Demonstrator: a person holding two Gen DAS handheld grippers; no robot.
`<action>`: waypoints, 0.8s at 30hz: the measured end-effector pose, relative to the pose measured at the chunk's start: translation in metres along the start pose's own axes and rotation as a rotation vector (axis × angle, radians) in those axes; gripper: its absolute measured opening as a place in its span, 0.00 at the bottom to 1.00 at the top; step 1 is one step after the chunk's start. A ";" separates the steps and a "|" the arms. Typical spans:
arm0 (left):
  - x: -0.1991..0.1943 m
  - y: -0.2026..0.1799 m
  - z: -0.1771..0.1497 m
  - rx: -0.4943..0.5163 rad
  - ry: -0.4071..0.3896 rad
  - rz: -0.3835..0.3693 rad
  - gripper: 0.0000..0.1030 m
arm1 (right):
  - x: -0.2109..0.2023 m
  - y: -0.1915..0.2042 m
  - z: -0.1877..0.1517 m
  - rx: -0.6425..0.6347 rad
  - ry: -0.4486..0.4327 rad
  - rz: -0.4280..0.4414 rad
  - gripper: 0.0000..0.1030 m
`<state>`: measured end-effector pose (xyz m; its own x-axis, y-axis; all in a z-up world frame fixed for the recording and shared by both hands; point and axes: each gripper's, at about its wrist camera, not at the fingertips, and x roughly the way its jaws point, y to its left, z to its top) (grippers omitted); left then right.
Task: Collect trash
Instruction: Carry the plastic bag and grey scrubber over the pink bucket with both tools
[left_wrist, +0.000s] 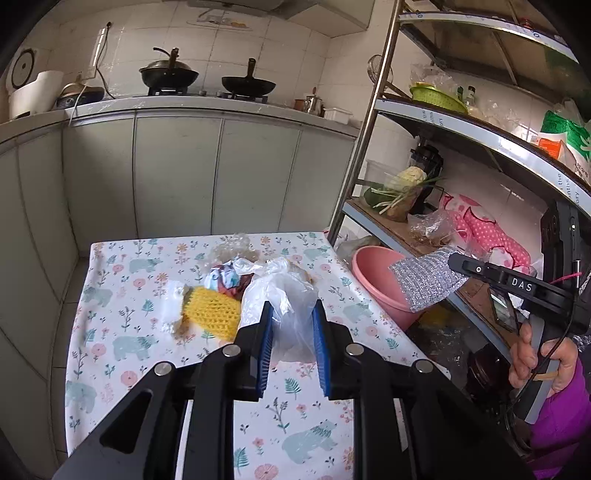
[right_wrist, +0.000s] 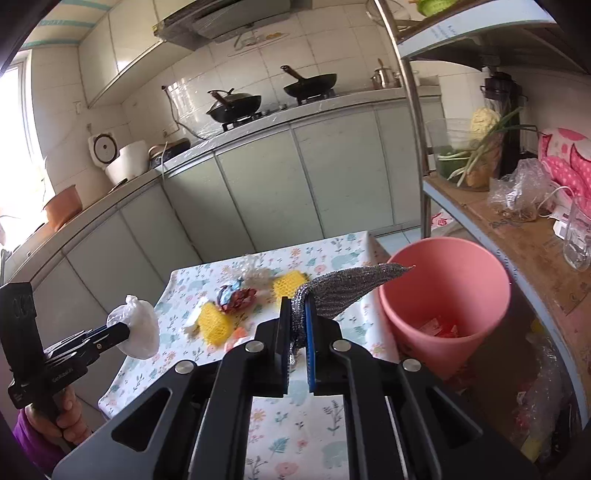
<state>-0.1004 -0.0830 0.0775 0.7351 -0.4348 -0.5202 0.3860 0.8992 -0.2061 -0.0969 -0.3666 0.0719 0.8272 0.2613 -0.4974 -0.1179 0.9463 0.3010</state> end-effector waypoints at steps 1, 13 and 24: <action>0.008 -0.006 0.004 0.009 0.002 -0.015 0.19 | 0.000 -0.006 0.002 0.007 -0.004 -0.008 0.07; 0.135 -0.083 0.053 0.096 0.077 -0.161 0.19 | 0.030 -0.077 0.013 0.108 0.017 -0.110 0.07; 0.240 -0.132 0.062 0.127 0.181 -0.240 0.19 | 0.071 -0.133 0.009 0.178 0.086 -0.190 0.07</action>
<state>0.0596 -0.3087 0.0313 0.5080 -0.6073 -0.6108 0.6110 0.7539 -0.2415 -0.0176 -0.4755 0.0038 0.7749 0.1049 -0.6233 0.1392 0.9336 0.3302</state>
